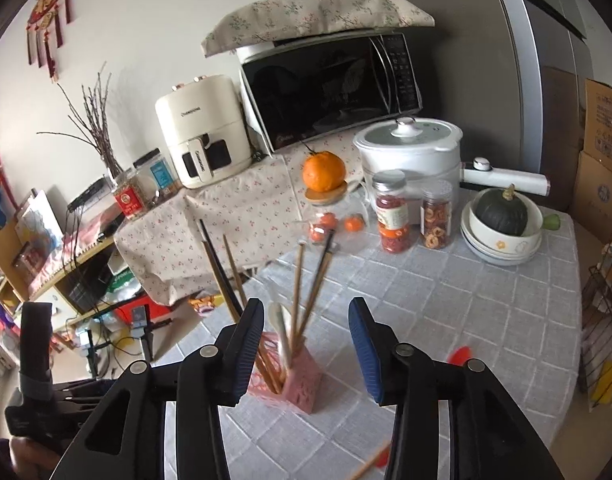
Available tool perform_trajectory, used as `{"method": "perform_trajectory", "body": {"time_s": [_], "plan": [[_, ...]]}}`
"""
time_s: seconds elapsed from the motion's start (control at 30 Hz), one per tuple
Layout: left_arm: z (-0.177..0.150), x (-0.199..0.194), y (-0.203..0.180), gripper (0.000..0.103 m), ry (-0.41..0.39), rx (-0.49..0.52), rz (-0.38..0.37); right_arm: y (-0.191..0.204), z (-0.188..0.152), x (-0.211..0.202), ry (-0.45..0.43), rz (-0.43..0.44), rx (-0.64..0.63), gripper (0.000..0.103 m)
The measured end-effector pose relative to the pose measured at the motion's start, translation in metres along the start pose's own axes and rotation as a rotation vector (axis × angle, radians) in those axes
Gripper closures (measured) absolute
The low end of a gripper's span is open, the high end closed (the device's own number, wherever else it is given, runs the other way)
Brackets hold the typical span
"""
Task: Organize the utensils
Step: 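Move both tools toward the red spoon and close the left tool on the last wooden chopstick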
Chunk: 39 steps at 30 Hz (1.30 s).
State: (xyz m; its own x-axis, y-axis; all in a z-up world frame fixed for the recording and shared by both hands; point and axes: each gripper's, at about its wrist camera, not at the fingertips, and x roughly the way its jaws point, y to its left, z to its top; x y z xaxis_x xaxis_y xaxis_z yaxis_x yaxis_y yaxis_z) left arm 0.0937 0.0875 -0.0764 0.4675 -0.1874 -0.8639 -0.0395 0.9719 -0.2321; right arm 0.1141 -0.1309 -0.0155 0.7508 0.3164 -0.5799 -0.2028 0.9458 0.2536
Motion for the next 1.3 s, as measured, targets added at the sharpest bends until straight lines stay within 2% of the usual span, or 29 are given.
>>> {"method": "perform_trajectory", "body": {"time_s": [0.13, 0.27, 0.4, 0.53, 0.63, 0.83, 0.87, 0.93, 1.0, 1.03, 1.1, 1.17, 1.3], "plan": [[-0.004, 0.007, -0.017, 0.033, 0.015, 0.048, 0.012, -0.022, -0.004, -0.002, 0.064, -0.050, 0.037, 0.052], [-0.009, 0.016, -0.034, 0.022, 0.040, 0.086, 0.026, -0.049, -0.012, -0.001, 0.146, -0.112, 0.078, 0.042], [-0.018, 0.027, -0.056, 0.021, 0.077, 0.163, 0.049, -0.077, -0.026, 0.011, 0.285, -0.198, 0.098, 0.033], [-0.032, 0.043, -0.082, 0.021, 0.114, 0.277, 0.088, -0.110, -0.044, 0.020, 0.410, -0.254, 0.158, 0.032], [-0.042, 0.053, -0.102, 0.021, 0.128, 0.369, 0.105, -0.132, -0.054, 0.022, 0.450, -0.305, 0.186, 0.032], [-0.054, 0.064, -0.140, 0.022, 0.129, 0.491, 0.072, -0.167, -0.061, 0.021, 0.508, -0.305, 0.245, 0.031], [-0.055, 0.066, -0.146, 0.026, 0.125, 0.508, 0.074, -0.172, -0.062, 0.020, 0.511, -0.319, 0.241, 0.031], [-0.057, 0.075, -0.161, 0.041, 0.131, 0.554, 0.079, -0.177, -0.063, 0.020, 0.519, -0.348, 0.213, 0.031], [-0.058, 0.086, -0.174, 0.079, 0.157, 0.617, 0.082, -0.180, -0.063, 0.023, 0.537, -0.367, 0.176, 0.031], [-0.059, 0.094, -0.180, 0.085, 0.174, 0.648, 0.090, -0.183, -0.064, 0.024, 0.547, -0.367, 0.165, 0.031], [-0.058, 0.111, -0.190, 0.088, 0.205, 0.665, 0.098, -0.187, -0.065, 0.028, 0.565, -0.359, 0.152, 0.031], [-0.052, 0.131, -0.192, 0.090, 0.253, 0.619, 0.070, -0.190, -0.067, 0.030, 0.577, -0.360, 0.132, 0.031], [-0.036, 0.158, -0.198, 0.090, 0.293, 0.515, 0.040, -0.194, -0.068, 0.032, 0.593, -0.358, 0.105, 0.031]]}}
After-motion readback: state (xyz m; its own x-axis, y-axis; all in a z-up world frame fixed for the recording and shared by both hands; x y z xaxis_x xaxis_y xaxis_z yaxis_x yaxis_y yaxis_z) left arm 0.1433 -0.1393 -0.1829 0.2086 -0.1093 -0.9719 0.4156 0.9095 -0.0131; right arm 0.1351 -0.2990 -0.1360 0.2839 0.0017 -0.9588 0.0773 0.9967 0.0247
